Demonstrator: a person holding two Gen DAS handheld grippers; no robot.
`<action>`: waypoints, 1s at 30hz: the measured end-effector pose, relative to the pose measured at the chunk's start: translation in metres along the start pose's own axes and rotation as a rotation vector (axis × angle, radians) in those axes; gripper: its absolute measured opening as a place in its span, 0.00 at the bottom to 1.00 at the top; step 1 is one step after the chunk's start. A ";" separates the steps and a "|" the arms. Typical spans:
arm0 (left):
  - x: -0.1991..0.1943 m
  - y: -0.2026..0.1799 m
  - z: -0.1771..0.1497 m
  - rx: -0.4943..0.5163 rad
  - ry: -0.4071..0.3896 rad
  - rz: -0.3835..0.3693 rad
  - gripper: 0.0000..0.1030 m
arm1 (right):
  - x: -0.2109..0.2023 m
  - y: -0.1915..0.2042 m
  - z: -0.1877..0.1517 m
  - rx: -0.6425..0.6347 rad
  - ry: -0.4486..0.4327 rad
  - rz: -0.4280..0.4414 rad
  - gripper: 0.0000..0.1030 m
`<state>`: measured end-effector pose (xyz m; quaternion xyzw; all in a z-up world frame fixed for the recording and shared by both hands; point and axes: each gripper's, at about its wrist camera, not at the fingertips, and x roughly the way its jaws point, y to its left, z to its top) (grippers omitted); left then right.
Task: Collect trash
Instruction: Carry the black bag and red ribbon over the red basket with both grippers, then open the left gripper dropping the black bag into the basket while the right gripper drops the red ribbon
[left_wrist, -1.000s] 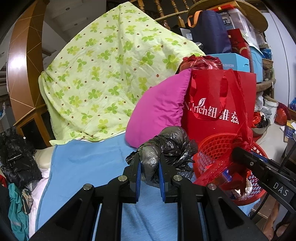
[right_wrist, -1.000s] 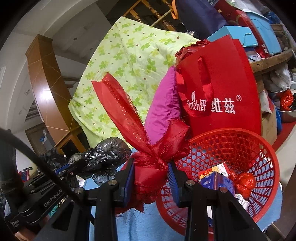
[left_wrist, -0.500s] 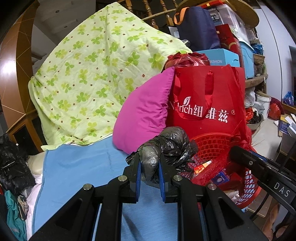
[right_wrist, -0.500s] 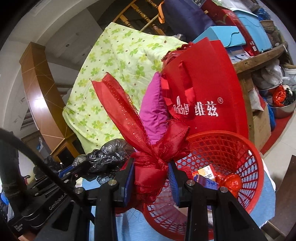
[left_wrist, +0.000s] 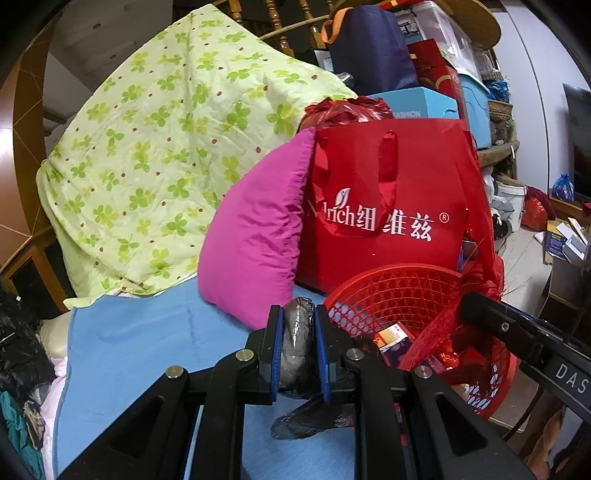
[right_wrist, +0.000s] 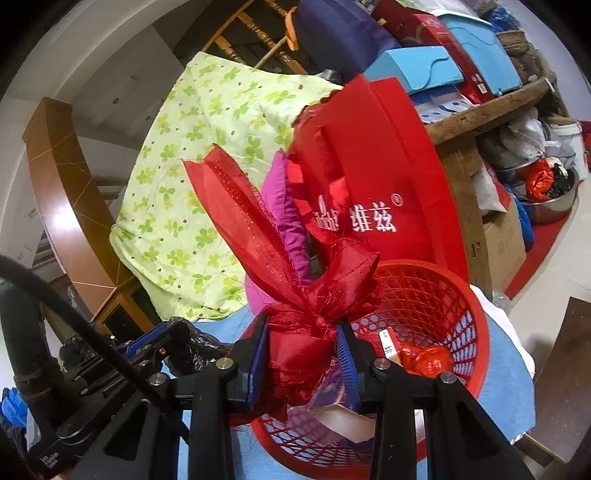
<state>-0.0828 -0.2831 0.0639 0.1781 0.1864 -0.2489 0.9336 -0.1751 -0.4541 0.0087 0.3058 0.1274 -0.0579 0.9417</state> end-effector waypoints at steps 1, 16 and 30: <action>0.003 -0.003 0.000 0.003 0.001 -0.005 0.17 | 0.001 -0.002 0.000 0.008 0.004 -0.003 0.37; 0.032 -0.013 -0.013 0.002 0.053 -0.077 0.17 | 0.012 -0.017 0.000 0.070 0.053 -0.056 0.38; 0.042 -0.008 -0.024 -0.014 0.074 -0.136 0.56 | 0.014 -0.022 -0.001 0.110 0.047 -0.078 0.56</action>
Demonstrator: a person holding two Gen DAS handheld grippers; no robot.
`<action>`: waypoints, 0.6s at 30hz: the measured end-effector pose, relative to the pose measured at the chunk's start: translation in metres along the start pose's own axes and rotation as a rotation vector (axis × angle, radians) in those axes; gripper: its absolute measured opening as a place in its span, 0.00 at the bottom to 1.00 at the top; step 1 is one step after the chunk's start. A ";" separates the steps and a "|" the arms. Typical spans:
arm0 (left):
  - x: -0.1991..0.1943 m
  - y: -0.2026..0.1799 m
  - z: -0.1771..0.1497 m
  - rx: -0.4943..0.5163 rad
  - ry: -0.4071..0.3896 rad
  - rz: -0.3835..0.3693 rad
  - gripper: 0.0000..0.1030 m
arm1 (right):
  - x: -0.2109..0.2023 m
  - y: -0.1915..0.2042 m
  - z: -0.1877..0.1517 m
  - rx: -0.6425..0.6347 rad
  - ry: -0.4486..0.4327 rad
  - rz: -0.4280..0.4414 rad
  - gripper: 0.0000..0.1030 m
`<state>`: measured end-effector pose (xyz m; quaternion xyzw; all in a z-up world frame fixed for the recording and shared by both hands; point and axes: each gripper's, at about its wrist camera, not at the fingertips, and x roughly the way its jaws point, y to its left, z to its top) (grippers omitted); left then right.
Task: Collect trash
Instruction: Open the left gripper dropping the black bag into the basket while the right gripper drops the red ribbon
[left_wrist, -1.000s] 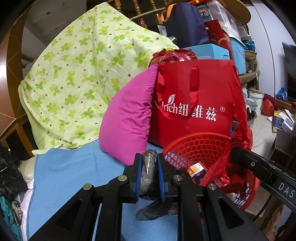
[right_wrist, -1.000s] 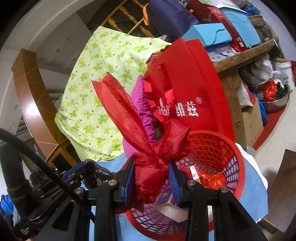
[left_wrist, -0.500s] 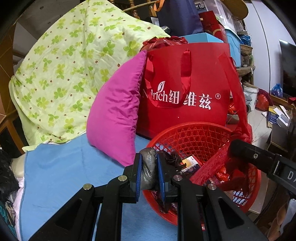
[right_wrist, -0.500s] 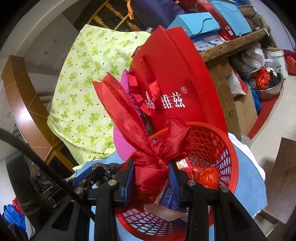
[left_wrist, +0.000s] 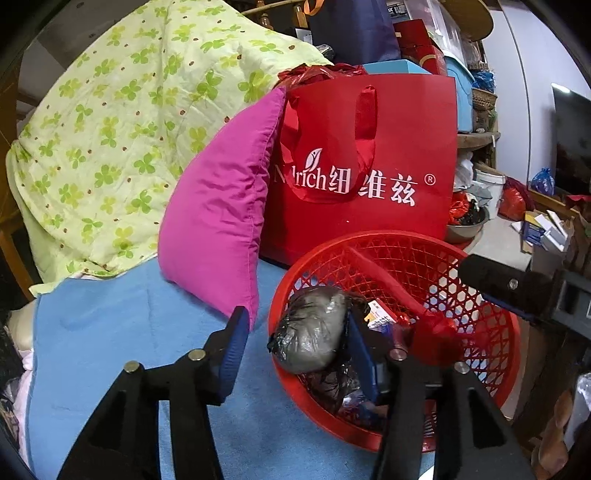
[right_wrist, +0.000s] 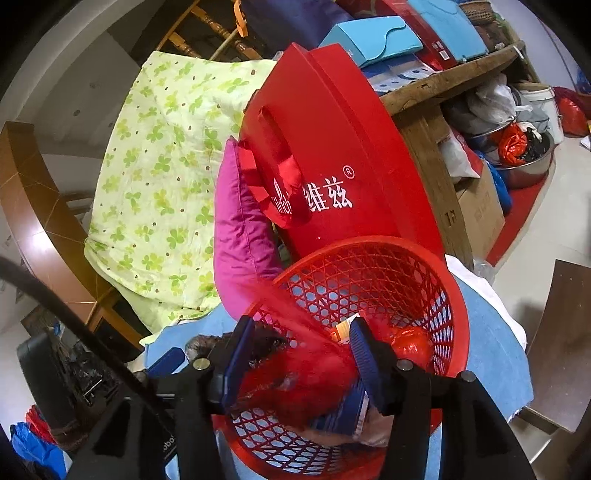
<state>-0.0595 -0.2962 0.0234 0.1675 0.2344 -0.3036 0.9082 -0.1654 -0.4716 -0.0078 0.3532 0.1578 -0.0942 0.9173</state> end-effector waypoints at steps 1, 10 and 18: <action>0.000 0.001 0.000 -0.003 -0.002 -0.010 0.61 | -0.001 0.000 0.000 0.002 -0.005 0.006 0.56; -0.011 0.016 -0.013 -0.010 -0.034 -0.038 0.80 | -0.007 -0.003 0.005 0.034 -0.051 0.011 0.56; -0.030 0.038 -0.035 -0.055 0.022 -0.020 0.84 | -0.011 0.021 -0.002 -0.079 -0.104 -0.072 0.61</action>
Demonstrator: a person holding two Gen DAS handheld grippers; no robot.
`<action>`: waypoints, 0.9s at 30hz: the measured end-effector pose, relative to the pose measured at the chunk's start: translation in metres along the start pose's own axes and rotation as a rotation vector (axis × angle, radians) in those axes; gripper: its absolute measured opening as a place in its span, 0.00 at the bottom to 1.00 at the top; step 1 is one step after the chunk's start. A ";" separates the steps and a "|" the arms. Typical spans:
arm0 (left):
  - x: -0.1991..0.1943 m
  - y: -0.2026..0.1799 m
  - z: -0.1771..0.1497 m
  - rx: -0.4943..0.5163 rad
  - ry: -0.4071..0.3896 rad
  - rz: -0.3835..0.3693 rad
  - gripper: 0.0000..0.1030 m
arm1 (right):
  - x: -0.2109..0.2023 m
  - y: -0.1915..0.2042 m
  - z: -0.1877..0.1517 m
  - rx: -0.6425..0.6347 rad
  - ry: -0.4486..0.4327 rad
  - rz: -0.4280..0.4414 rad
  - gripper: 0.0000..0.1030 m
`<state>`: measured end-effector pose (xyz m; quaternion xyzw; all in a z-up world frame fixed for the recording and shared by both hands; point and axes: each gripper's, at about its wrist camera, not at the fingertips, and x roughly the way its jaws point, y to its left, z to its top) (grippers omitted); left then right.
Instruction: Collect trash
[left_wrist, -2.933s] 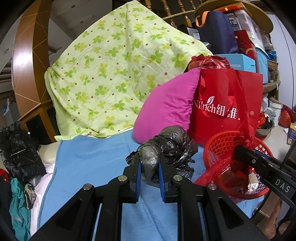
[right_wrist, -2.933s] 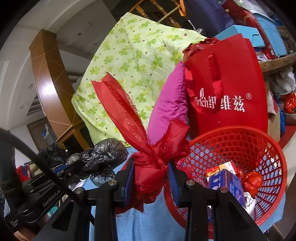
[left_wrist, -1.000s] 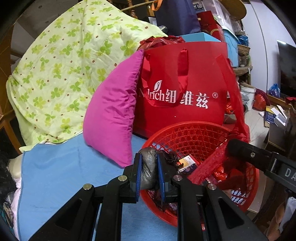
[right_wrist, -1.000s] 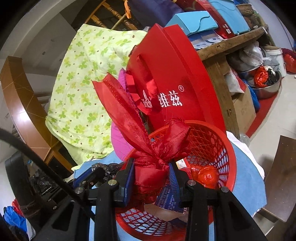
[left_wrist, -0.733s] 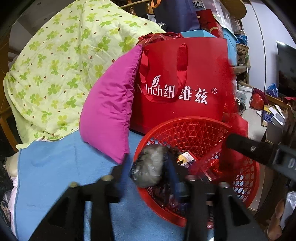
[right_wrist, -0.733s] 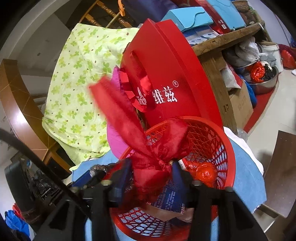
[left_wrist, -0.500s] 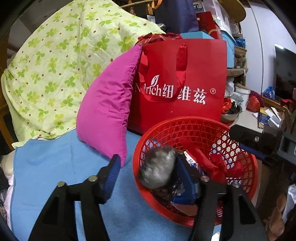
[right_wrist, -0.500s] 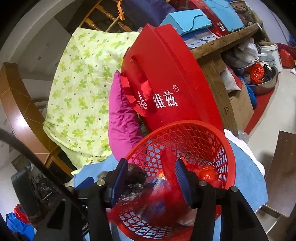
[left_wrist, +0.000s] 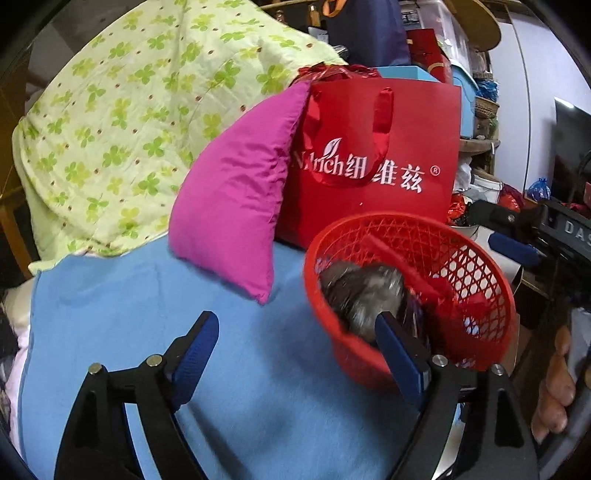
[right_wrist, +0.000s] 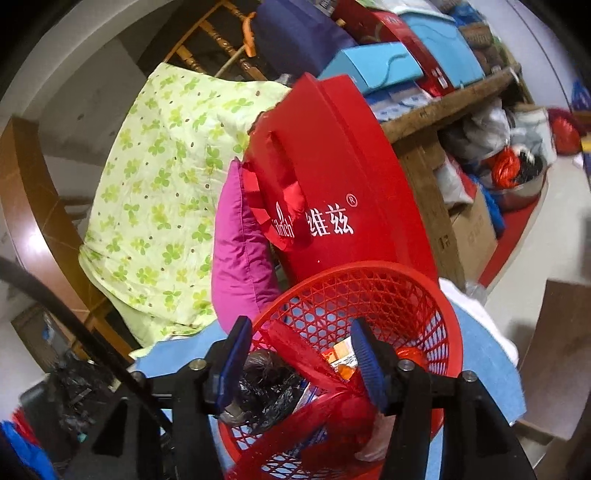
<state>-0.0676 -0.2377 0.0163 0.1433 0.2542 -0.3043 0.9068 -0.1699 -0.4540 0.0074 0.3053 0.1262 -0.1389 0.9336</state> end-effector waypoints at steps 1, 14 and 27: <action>-0.003 0.003 -0.002 -0.005 0.006 -0.003 0.84 | 0.000 0.003 -0.001 -0.017 -0.006 -0.011 0.61; -0.089 0.026 -0.002 -0.011 -0.092 0.076 0.93 | -0.059 0.044 -0.039 -0.221 -0.069 -0.183 0.73; -0.161 0.038 -0.002 -0.028 -0.152 0.144 0.94 | -0.139 0.096 -0.036 -0.281 -0.048 -0.205 0.75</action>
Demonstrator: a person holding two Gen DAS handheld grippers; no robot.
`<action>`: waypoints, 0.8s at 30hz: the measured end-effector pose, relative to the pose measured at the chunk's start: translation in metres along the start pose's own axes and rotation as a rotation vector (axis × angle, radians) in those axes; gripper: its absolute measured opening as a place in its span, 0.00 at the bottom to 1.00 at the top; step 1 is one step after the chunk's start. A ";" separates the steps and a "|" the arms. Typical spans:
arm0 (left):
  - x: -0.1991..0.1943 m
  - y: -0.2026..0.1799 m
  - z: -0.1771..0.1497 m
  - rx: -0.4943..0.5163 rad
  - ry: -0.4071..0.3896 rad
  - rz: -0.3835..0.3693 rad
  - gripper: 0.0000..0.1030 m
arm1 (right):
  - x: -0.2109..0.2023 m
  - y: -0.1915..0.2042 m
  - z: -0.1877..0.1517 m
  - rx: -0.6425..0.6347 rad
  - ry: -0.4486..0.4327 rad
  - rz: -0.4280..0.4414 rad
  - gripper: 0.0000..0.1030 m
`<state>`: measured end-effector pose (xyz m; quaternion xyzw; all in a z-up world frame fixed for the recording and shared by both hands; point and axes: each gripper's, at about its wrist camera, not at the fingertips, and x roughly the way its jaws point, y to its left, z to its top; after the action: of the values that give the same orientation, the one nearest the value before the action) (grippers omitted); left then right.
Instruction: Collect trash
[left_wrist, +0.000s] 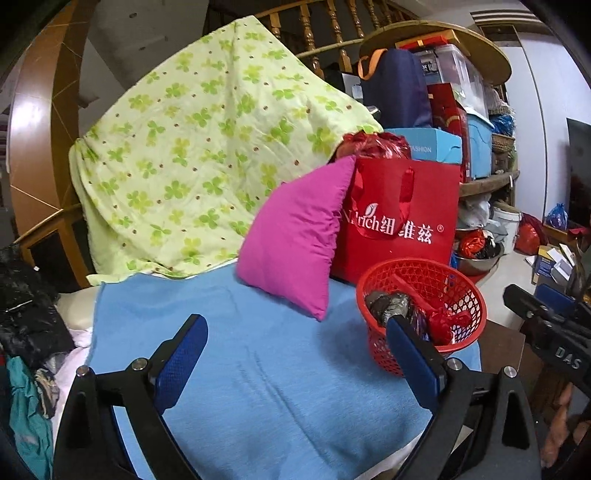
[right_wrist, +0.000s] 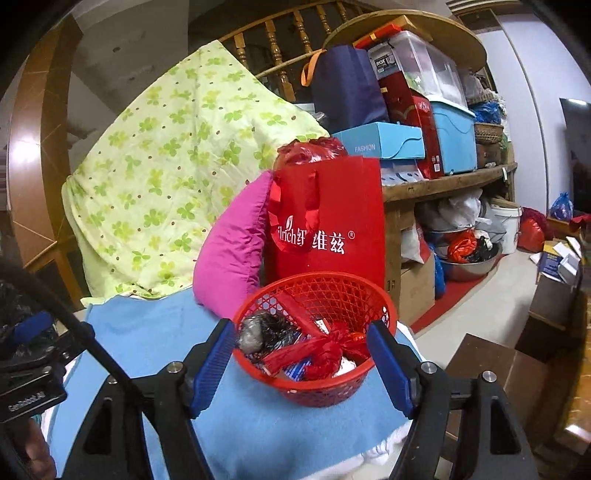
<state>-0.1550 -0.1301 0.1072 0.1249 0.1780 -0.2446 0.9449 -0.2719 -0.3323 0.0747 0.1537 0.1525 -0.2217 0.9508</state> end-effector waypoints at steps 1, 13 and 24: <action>-0.004 0.001 0.000 -0.003 -0.001 0.003 0.95 | -0.009 0.003 0.002 -0.001 0.000 0.007 0.75; -0.052 0.016 0.001 -0.032 -0.021 0.063 1.00 | -0.079 0.022 0.017 -0.032 -0.052 0.028 0.80; -0.071 0.017 -0.001 -0.023 -0.014 0.075 1.00 | -0.106 0.033 0.018 -0.029 -0.069 0.016 0.80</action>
<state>-0.2049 -0.0852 0.1370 0.1190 0.1692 -0.2077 0.9561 -0.3426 -0.2708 0.1366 0.1337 0.1215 -0.2168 0.9594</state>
